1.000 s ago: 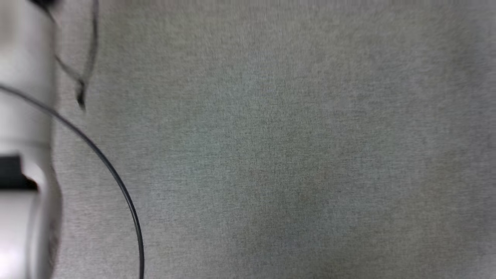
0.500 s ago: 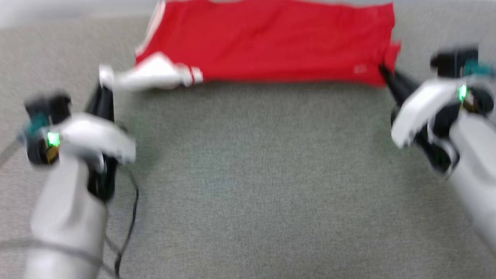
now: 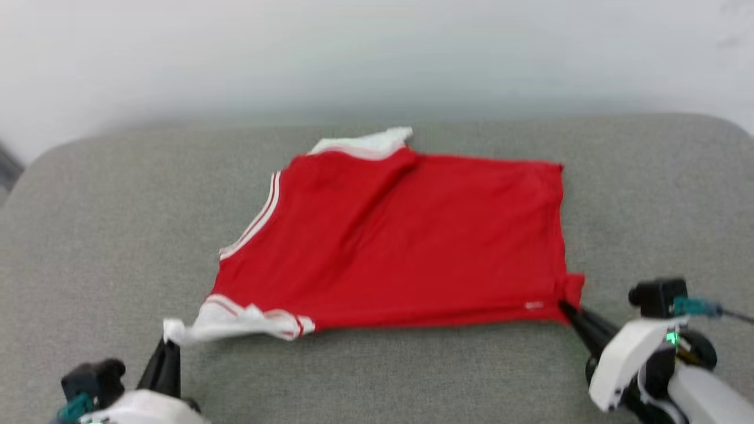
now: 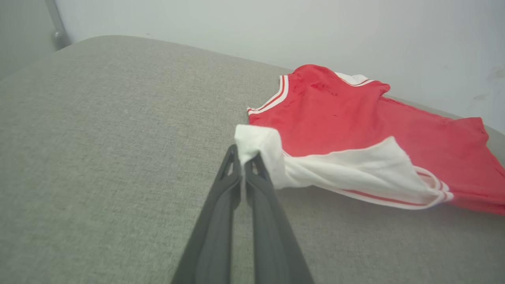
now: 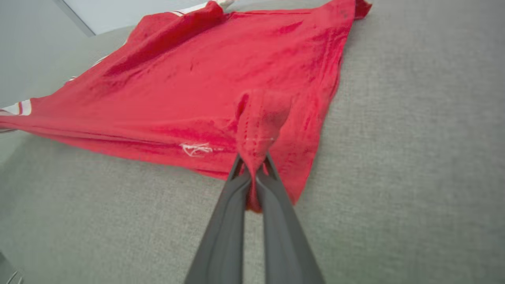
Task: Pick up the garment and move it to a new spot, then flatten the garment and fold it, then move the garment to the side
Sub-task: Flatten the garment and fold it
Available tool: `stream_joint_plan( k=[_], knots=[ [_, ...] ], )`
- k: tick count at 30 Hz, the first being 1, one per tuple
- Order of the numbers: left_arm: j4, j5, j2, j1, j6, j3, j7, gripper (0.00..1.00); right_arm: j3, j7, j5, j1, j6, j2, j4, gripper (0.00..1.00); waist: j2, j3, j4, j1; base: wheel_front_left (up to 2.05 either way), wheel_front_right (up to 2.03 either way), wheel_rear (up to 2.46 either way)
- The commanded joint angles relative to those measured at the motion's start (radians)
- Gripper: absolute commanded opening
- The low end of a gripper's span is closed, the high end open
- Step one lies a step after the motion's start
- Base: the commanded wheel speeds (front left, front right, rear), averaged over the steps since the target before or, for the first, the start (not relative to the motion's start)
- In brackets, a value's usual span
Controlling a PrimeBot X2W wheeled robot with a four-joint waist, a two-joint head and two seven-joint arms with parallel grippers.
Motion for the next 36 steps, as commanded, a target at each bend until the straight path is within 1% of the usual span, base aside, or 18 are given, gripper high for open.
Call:
stream_joint_plan(
  k=[1, 7, 8, 11, 12, 13, 14, 15, 16, 17, 22, 27, 32, 36],
  knots=[
    [-0.04, -0.004, 0.007, 0.041, 0.014, 0.004, 0.019, 0.0, -0.015, 0.005, -0.017, 0.04, -0.002, -0.016, -0.017, 0.0, 0.0, -0.026, 0.001, 0.0004, 0.0, 0.0, 0.0],
    [-0.223, -0.018, 0.005, 0.217, 0.075, 0.009, 0.103, 0.0, -0.1, 0.049, -0.069, 0.213, -0.002, -0.024, -0.12, 0.0, 0.0, -0.055, 0.011, 0.0004, 0.0, 0.0, 0.0],
    [-0.223, -0.018, 0.005, 0.217, 0.075, 0.009, 0.103, 0.0, -0.1, 0.049, -0.069, 0.213, -0.002, -0.024, -0.12, 0.0, 0.0, -0.055, 0.011, 0.0004, 0.0, 0.0, 0.0],
    [-0.313, -0.023, 0.008, 0.287, 0.112, 0.016, 0.151, 0.0, -0.174, 0.076, -0.104, 0.301, -0.002, -0.024, -0.18, 0.0, 0.0, -0.062, 0.019, 0.0004, 0.0, 0.0, 0.0],
    [-0.375, -0.025, 0.01, 0.315, 0.133, 0.014, 0.182, 0.0, -0.234, 0.095, -0.133, 0.356, -0.002, -0.019, -0.23, 0.0, 0.0, -0.058, 0.028, 0.0004, 0.0, 0.0, 0.0],
    [-0.375, -0.025, 0.01, 0.315, 0.133, 0.014, 0.182, 0.0, -0.234, 0.095, -0.133, 0.356, -0.002, -0.019, -0.23, 0.0, 0.0, -0.058, 0.028, 0.0004, 0.0, 0.0, 0.0],
    [-0.405, -0.024, 0.008, 0.315, 0.137, 0.011, 0.189, 0.0, -0.265, 0.107, -0.148, 0.379, -0.002, -0.015, -0.254, 0.0, 0.0, -0.053, 0.034, 0.0004, 0.0, 0.0, 0.0],
    [-0.443, -0.021, 0.004, 0.302, 0.146, 0.004, 0.2, 0.0, -0.322, 0.133, -0.179, 0.412, -0.002, 0.009, -0.305, 0.0, 0.0, -0.05, 0.039, 0.0004, 0.0, 0.0, 0.0],
    [-0.443, -0.021, 0.004, 0.302, 0.146, 0.004, 0.2, 0.0, -0.322, 0.133, -0.179, 0.412, -0.002, 0.009, -0.305, 0.0, 0.0, -0.05, 0.039, 0.0004, 0.0, 0.0, 0.0],
    [-0.458, -0.018, 0.003, 0.287, 0.146, -0.001, 0.202, 0.0, -0.353, 0.146, -0.198, 0.423, -0.002, 0.024, -0.33, 0.0, 0.0, -0.048, 0.042, 0.0004, 0.0, 0.0, 0.0],
    [-0.456, -0.001, 0.009, 0.177, 0.127, -0.034, 0.214, 0.0, -0.454, 0.225, -0.283, 0.426, -0.002, 0.091, -0.43, 0.0, 0.0, -0.026, 0.04, 0.0004, 0.0, 0.0, 0.0],
    [-0.386, 0.0, 0.013, 0.036, 0.09, -0.063, 0.219, 0.0, -0.52, 0.284, -0.357, 0.378, -0.001, 0.135, -0.483, 0.0, 0.0, 0.014, 0.033, 0.0004, 0.0, 0.0, 0.0],
    [-0.269, -0.019, -0.001, -0.095, 0.054, -0.07, 0.197, 0.0, -0.529, 0.328, -0.389, 0.31, -0.001, 0.157, -0.484, 0.0, 0.0, 0.084, 0.018, 0.0004, 0.0, 0.0, 0.0],
    [-0.153, -0.026, -0.01, -0.189, 0.022, -0.086, 0.187, 0.0, -0.495, 0.349, -0.401, 0.245, -0.001, 0.147, -0.457, 0.0, 0.0, 0.139, 0.012, 0.0004, 0.0, 0.0, 0.0]
  ],
)
